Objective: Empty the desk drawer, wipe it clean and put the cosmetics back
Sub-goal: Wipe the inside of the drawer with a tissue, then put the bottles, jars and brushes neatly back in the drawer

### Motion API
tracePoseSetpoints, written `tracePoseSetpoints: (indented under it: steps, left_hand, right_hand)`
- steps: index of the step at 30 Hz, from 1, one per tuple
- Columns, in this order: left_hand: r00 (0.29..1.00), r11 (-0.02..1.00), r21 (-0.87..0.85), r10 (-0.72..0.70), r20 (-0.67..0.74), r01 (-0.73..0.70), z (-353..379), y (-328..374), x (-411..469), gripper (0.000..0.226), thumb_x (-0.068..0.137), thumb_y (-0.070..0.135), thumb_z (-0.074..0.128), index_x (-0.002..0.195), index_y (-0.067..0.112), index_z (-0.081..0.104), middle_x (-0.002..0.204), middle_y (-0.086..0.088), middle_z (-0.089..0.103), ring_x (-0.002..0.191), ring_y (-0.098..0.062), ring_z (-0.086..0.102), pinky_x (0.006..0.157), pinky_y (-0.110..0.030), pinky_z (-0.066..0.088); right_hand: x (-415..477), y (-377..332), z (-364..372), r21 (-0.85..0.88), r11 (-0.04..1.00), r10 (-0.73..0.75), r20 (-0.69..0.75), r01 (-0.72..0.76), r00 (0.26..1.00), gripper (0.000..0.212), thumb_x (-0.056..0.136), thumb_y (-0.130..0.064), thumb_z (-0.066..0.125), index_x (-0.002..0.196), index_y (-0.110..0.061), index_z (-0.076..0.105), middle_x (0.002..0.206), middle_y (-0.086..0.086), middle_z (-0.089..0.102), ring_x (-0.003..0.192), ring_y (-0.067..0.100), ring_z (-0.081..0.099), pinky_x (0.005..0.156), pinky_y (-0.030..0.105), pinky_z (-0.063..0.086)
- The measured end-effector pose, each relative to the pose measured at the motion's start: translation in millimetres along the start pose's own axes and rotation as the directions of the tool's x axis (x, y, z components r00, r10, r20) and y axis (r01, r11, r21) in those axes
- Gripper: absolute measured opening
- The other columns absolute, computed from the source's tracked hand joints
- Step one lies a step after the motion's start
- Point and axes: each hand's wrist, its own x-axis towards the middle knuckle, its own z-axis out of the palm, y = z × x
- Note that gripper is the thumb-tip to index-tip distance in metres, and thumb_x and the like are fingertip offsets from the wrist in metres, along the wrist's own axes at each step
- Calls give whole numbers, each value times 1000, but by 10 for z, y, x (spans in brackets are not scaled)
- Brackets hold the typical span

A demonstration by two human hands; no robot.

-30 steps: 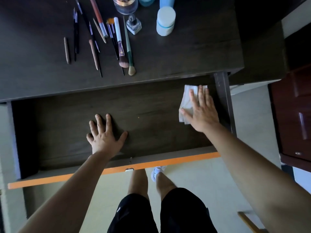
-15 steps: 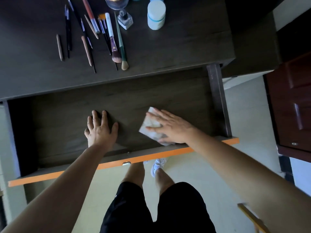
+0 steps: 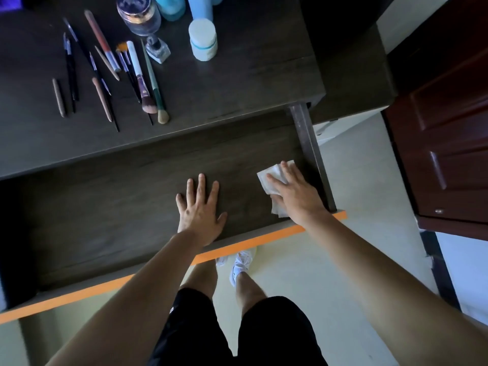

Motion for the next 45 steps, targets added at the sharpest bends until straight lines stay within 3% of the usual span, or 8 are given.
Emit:
tracePoseSetpoints:
  steps: [12, 20, 23, 25, 27, 30, 36, 45]
  left_hand:
    - [917, 976, 27, 210, -339, -214, -926, 70, 154, 67, 93, 43, 52, 151, 19, 28, 162, -11, 10, 149, -31, 8, 117, -55, 17]
    - [878, 980, 48, 195, -438, -194, -1482, 70, 487, 66, 93, 43, 52, 150, 17, 30, 161, -13, 12, 148, -33, 11, 115, -59, 18]
    - [885, 985, 39, 166, -436, -166, -1610, 6, 617, 66, 94, 43, 49, 151, 17, 28, 162, -13, 10, 148, -33, 10, 115, -59, 17]
    - [886, 988, 33, 151, -439, -152, -1651, -35, 695, 65, 95, 44, 48, 151, 16, 29, 162, -13, 11, 148, -33, 10, 116, -58, 17]
    - [890, 990, 27, 135, -435, -137, -1655, -68, 766, 63, 96, 45, 45, 150, 17, 30, 162, -13, 12, 148, -33, 11, 115, -57, 17]
    - [906, 993, -2, 103, -410, -114, -1624, -92, 866, 59, 98, 47, 39, 150, 19, 30, 162, -10, 15, 148, -30, 11, 116, -58, 13]
    - [932, 995, 57, 99, -350, -84, -1529, -138, 946, 60, 100, 49, 29, 154, 25, 19, 163, -4, 9, 149, -27, 6, 117, -59, 1]
    - [934, 993, 77, 111, -340, -90, -1538, -155, 962, 61, 99, 52, 26, 154, 27, 16, 163, -4, 8, 149, -27, 4, 116, -61, 0]
  right_hand:
    - [13, -14, -409, 286, 955, 1, -277, 82, 961, 25, 102, -22, 49, 120, -17, 66, 136, -2, 55, 119, 19, 57, 89, 32, 49]
    - [269, -70, -1556, 387, 893, 64, -615, 229, 786, 28, 100, -25, 56, 122, -10, 66, 129, 3, 59, 109, 13, 61, 88, 14, 48]
    - [548, -93, -2002, 382, 890, 117, -718, 248, 686, 26, 100, -25, 57, 117, -8, 67, 126, 5, 60, 109, 14, 61, 88, -1, 35]
    - [743, -112, -2202, 411, 874, 153, -740, 260, 655, 28, 100, -28, 55, 118, -9, 66, 128, 6, 59, 113, 15, 60, 90, 6, 41]
    - [969, -117, -2240, 397, 897, 159, -701, 195, 695, 40, 99, -38, 53, 128, -12, 61, 138, 8, 54, 126, 22, 52, 102, 26, 45]
    - [1220, -150, -2095, 244, 969, 165, -495, -46, 853, 70, 96, -61, 42, 152, -19, 35, 161, 14, 24, 149, 33, 19, 122, 48, 17]
    - [1360, -194, -1609, 222, 972, 138, -279, -76, 950, 54, 106, -46, 27, 157, -28, 21, 166, 13, 6, 153, 33, 1, 124, 46, 10]
    - [1392, -170, -1597, 179, 980, 133, -245, -90, 960, 54, 106, -41, 34, 156, -33, 18, 167, 10, 0, 153, 30, -3, 123, 43, 8]
